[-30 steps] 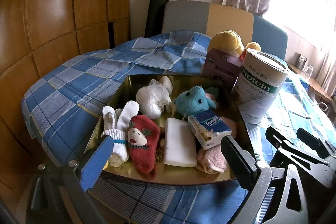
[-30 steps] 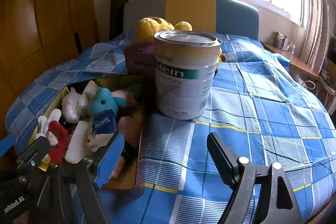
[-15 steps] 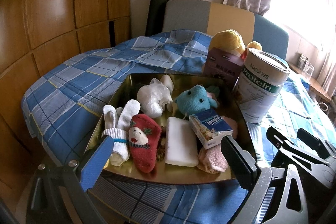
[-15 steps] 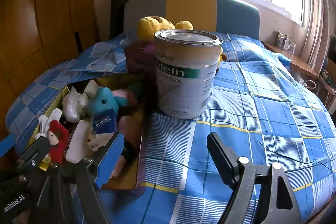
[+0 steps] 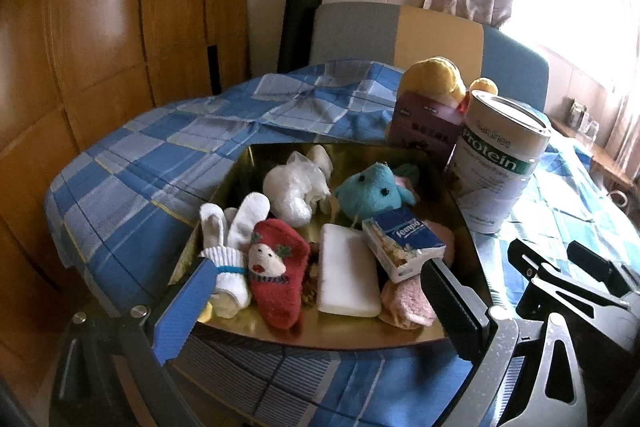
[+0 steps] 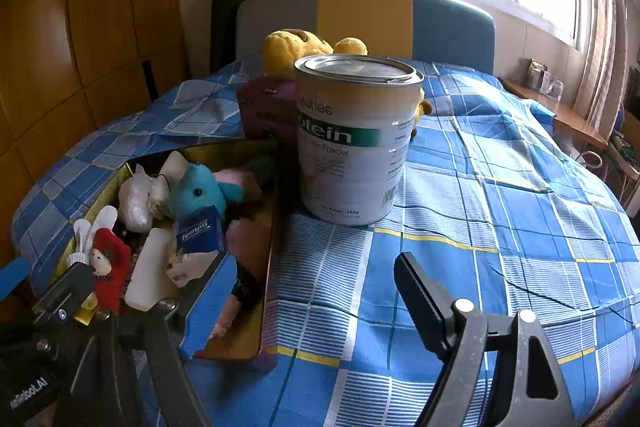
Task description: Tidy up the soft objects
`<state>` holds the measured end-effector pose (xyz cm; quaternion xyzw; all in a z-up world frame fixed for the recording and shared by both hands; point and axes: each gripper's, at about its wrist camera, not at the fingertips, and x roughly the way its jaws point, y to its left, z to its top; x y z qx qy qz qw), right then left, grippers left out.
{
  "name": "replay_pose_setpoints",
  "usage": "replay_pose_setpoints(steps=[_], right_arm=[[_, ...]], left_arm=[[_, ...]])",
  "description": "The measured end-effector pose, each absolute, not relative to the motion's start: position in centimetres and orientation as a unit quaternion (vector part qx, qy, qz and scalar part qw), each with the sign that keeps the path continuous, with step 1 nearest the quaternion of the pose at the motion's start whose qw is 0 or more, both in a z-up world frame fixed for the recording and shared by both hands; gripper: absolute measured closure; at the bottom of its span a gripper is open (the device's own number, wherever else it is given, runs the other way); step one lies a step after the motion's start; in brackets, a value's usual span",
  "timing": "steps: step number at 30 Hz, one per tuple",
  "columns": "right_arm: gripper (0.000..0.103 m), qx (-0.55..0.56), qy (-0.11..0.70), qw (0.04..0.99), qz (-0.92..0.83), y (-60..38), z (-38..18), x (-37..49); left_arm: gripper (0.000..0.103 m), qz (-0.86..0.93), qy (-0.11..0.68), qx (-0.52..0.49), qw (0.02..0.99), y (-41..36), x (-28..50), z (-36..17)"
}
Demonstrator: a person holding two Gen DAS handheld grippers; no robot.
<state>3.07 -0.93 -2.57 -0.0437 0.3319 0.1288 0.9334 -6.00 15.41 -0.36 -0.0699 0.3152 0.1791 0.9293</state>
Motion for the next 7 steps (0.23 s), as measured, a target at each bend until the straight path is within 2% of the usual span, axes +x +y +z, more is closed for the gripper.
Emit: replay_pose_setpoints(steps=[7], right_arm=[[0.02,-0.03,0.332,0.935,0.125,-1.52,-2.49,3.17]], left_arm=[[0.0,0.173,0.321,-0.076,0.928,15.52,-5.85,-0.48]])
